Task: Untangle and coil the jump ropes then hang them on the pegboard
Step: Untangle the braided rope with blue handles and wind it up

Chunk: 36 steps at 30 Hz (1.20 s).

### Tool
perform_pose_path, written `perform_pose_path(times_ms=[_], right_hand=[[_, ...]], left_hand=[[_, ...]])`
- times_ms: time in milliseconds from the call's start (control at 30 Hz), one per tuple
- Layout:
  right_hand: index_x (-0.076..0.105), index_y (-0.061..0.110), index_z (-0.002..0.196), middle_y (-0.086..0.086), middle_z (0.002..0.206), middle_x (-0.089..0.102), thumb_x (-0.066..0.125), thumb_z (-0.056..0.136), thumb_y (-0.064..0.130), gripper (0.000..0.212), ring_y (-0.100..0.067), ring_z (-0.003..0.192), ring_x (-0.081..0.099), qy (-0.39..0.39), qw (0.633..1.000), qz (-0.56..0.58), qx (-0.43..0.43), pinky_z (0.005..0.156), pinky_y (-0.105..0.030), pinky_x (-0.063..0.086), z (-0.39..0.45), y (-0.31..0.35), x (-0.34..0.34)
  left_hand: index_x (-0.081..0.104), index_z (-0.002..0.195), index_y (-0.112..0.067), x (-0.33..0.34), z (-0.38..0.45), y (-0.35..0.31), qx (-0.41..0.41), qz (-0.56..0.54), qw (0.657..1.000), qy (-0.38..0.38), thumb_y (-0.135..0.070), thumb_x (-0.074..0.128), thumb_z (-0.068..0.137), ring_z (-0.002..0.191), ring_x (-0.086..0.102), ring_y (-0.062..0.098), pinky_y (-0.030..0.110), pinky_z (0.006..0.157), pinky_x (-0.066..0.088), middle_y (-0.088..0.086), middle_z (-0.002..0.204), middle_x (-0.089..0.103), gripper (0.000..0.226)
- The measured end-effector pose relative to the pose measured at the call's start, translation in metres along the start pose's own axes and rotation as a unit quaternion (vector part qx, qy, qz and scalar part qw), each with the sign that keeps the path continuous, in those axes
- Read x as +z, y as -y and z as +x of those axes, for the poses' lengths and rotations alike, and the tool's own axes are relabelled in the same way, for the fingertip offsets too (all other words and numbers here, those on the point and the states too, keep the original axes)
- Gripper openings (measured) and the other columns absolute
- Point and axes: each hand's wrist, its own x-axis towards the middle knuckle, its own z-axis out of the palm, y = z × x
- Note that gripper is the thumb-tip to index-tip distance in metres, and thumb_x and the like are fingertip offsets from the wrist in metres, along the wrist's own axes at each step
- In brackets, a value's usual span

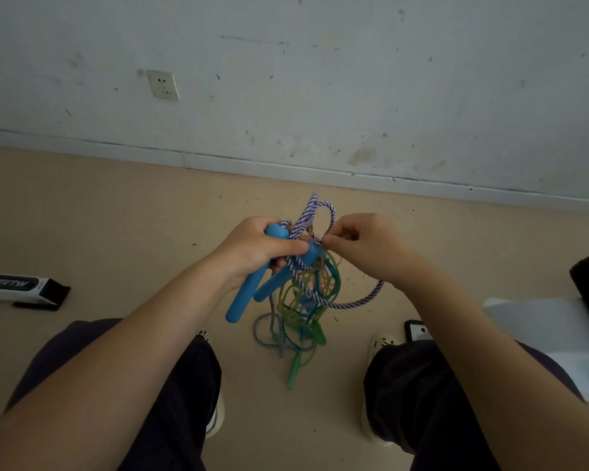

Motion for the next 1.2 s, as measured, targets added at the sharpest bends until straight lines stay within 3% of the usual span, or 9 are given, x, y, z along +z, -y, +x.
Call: perform_pose_path(times_ms=[233, 333, 500, 667, 767, 833, 933, 1067, 1200], right_hand=[[0.070, 0.016, 0.076, 0.003, 0.059, 0.052, 0.074, 0.087, 0.028, 0.016, -0.006, 0.052, 0.040, 0.002, 0.997, 0.019, -0.076, 0.051, -0.023, 0.033, -0.004, 0.010, 0.009], [0.066, 0.021, 0.075, 0.007, 0.061, 0.053, 0.073, 0.086, 0.031, 0.016, 0.000, 0.050, 0.042, -0.054, 0.995, 0.072, -0.033, 0.049, -0.016, 0.036, 0.002, 0.005, -0.007], [0.067, 0.016, 0.076, 0.005, 0.056, 0.047, 0.072, 0.088, 0.032, 0.020, -0.003, 0.046, 0.037, -0.118, 0.979, 0.159, 0.044, 0.045, -0.016, 0.031, 0.004, -0.016, -0.033], [0.061, 0.005, 0.077, -0.008, 0.075, 0.056, 0.068, 0.087, 0.027, 0.025, -0.016, 0.069, 0.050, -0.159, 0.959, 0.226, 0.069, 0.067, -0.038, 0.046, 0.006, -0.020, -0.027], [0.054, 0.012, 0.071, -0.010, 0.077, 0.054, 0.064, 0.081, 0.024, 0.018, -0.020, 0.075, 0.050, -0.234, 0.922, 0.292, 0.102, 0.075, -0.052, 0.052, 0.008, -0.023, -0.037], [0.048, 0.016, 0.067, -0.012, 0.079, 0.054, 0.063, 0.081, 0.021, 0.021, -0.022, 0.079, 0.052, -0.250, 0.905, 0.327, 0.110, 0.079, -0.049, 0.053, 0.008, -0.027, -0.042], [0.050, 0.013, 0.069, -0.010, 0.079, 0.056, 0.063, 0.089, 0.016, 0.024, -0.021, 0.081, 0.062, -0.172, 0.926, 0.319, 0.103, 0.087, -0.041, 0.059, 0.008, -0.026, -0.037], [0.052, 0.007, 0.090, -0.014, 0.088, 0.063, 0.064, 0.093, 0.015, 0.014, -0.021, 0.082, 0.068, -0.054, 0.958, 0.255, 0.116, 0.080, -0.041, 0.061, 0.007, -0.017, -0.015], [0.052, 0.030, 0.125, 0.002, 0.117, 0.058, 0.075, 0.085, 0.034, 0.046, -0.010, 0.105, 0.058, -0.001, 0.989, 0.143, 0.031, 0.084, -0.021, 0.051, 0.004, -0.015, -0.004]], left_hand=[[0.065, 0.076, -0.008, -0.004, 0.006, 0.004, -0.036, -0.005, 0.994, -0.101, -0.017, 0.082, 0.080, 0.044, 0.051, 0.014, 0.025, 0.046, 0.045, 0.002, 0.050, 0.056, 0.020], [0.066, 0.075, -0.008, -0.009, 0.008, 0.004, -0.034, -0.010, 0.992, -0.123, -0.017, 0.082, 0.081, 0.047, 0.051, 0.015, 0.026, 0.047, 0.045, 0.005, 0.055, 0.057, 0.019], [0.069, 0.085, -0.007, -0.011, 0.006, 0.006, -0.012, 0.009, 0.995, -0.094, -0.020, 0.083, 0.080, 0.050, 0.053, 0.014, 0.026, 0.050, 0.048, 0.001, 0.056, 0.059, 0.020], [0.069, 0.092, -0.006, -0.013, 0.006, 0.005, -0.003, 0.017, 0.996, -0.088, -0.020, 0.083, 0.081, 0.048, 0.053, 0.011, 0.024, 0.048, 0.047, -0.002, 0.054, 0.058, 0.022], [0.067, 0.095, -0.008, -0.016, 0.009, 0.006, -0.003, 0.005, 0.993, -0.116, -0.018, 0.082, 0.083, 0.047, 0.052, 0.011, 0.024, 0.047, 0.046, -0.002, 0.055, 0.057, 0.022], [0.068, 0.095, -0.009, -0.019, 0.010, 0.006, -0.003, 0.008, 0.992, -0.124, -0.019, 0.082, 0.082, 0.050, 0.053, 0.013, 0.025, 0.049, 0.047, 0.001, 0.061, 0.059, 0.022], [0.068, 0.088, -0.012, -0.020, 0.009, 0.003, 0.000, 0.005, 0.997, -0.080, -0.021, 0.085, 0.079, 0.054, 0.054, 0.013, 0.028, 0.051, 0.048, 0.002, 0.064, 0.060, 0.021], [0.070, 0.089, -0.013, -0.017, 0.003, -0.002, 0.011, -0.009, 1.000, -0.003, -0.023, 0.086, 0.076, 0.055, 0.055, 0.011, 0.024, 0.052, 0.048, 0.000, 0.070, 0.062, 0.023], [0.073, 0.097, -0.013, -0.014, -0.004, -0.009, 0.014, -0.039, 0.996, 0.082, -0.031, 0.085, 0.066, 0.060, 0.057, 0.006, 0.019, 0.050, 0.047, -0.005, 0.073, 0.064, 0.038]])
